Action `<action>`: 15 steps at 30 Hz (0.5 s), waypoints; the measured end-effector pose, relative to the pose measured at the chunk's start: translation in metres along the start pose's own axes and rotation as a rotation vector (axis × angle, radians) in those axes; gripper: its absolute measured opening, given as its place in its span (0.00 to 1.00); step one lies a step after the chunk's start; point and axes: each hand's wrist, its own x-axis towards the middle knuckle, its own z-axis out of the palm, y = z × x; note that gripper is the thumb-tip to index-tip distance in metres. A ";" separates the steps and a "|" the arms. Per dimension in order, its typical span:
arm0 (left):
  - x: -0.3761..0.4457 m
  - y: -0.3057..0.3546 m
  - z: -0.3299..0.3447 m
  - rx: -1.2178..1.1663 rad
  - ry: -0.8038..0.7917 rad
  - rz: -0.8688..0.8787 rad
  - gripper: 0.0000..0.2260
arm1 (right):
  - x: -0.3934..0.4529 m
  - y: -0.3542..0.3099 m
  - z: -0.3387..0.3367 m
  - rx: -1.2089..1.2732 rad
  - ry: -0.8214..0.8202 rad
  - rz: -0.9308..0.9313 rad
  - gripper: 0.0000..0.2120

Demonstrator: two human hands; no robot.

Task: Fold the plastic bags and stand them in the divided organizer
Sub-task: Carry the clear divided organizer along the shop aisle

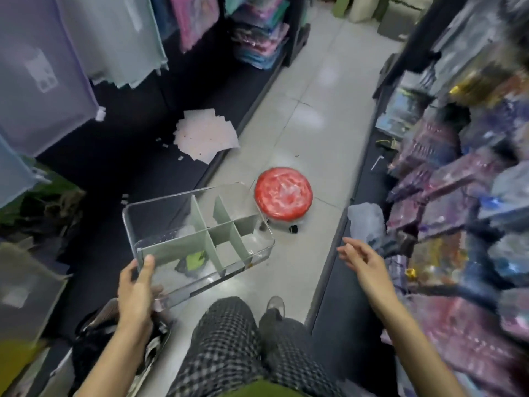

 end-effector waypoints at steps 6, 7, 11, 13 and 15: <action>0.046 0.028 0.061 -0.109 0.144 -0.126 0.23 | 0.164 -0.102 0.025 -0.102 -0.182 -0.084 0.07; 0.060 0.033 0.070 -0.124 0.162 -0.136 0.24 | 0.188 -0.116 0.035 -0.122 -0.210 -0.095 0.07; 0.129 0.063 0.107 -0.157 0.227 -0.174 0.25 | 0.282 -0.165 0.085 -0.188 -0.290 -0.116 0.07; 0.164 0.081 0.124 -0.151 0.262 -0.167 0.26 | 0.320 -0.185 0.109 -0.206 -0.303 -0.088 0.08; 0.196 0.102 0.136 -0.139 0.280 -0.182 0.27 | 0.356 -0.209 0.136 -0.226 -0.322 -0.076 0.09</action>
